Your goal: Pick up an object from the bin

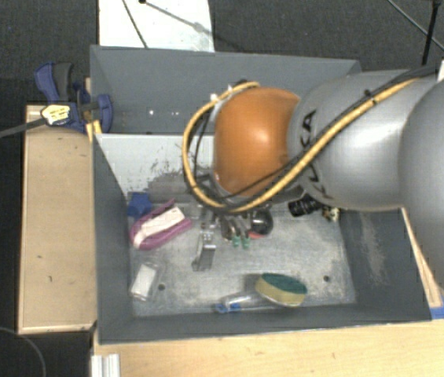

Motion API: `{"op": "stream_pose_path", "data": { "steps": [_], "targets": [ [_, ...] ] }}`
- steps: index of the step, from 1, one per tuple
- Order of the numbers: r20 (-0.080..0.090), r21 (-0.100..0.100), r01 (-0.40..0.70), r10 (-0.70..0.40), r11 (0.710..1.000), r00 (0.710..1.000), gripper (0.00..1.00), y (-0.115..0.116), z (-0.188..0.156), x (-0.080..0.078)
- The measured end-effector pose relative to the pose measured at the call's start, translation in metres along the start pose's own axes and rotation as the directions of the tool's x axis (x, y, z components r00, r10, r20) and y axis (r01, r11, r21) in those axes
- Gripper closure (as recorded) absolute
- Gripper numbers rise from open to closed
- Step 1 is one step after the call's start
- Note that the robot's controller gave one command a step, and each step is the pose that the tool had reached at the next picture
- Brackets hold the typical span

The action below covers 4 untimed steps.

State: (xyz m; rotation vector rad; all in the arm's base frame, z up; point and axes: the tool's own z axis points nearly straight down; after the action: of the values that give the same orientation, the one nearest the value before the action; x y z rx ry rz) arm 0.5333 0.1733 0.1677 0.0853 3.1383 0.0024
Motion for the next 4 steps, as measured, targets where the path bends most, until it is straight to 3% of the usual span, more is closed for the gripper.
{"op": "stream_pose_path", "data": {
  "steps": [1,2,3,4],
  "targets": [
    [-0.003,0.001,0.198,-0.198,0.98,0.98,0.0,0.032,0.092,-0.003],
    [-0.005,-0.002,0.686,-0.686,0.728,0.728,0.0,0.077,0.095,0.036],
    [-0.006,-0.002,0.679,-0.679,0.734,0.734,1.0,0.076,0.095,0.035],
    [0.009,0.003,0.719,-0.719,0.695,0.695,1.0,0.083,-0.006,0.009]
  ]
}}
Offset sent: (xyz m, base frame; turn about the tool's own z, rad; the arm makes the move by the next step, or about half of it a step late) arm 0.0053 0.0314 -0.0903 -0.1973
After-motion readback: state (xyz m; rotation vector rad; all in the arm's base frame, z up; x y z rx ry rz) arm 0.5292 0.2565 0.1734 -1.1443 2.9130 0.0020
